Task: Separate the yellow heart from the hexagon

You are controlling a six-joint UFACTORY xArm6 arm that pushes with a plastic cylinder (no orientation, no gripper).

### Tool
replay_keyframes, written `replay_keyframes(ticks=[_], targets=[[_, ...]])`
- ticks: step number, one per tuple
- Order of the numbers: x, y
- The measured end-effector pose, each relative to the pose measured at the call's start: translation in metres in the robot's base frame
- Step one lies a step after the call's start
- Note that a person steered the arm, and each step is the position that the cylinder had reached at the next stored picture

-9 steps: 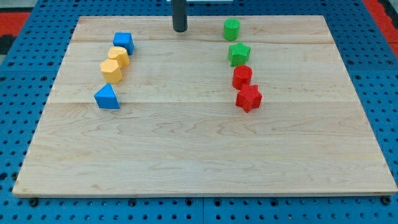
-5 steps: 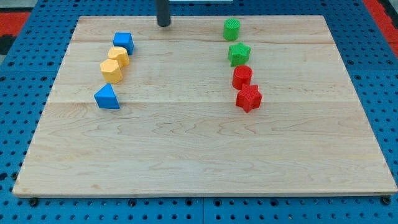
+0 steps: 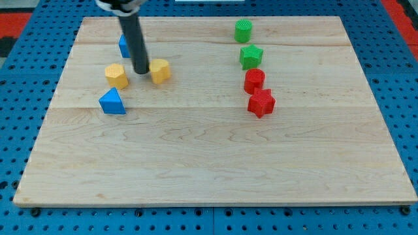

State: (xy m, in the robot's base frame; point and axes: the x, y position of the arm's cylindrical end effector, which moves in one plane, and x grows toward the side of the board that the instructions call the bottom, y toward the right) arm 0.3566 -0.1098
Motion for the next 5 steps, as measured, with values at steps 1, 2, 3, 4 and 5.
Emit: replay_keyframes(ticks=[1,2,3,4,5], targets=[[0.008,0.028],[0.034,0.011],[0.099,0.042],[0.127,-0.020],[0.131,-0.106]])
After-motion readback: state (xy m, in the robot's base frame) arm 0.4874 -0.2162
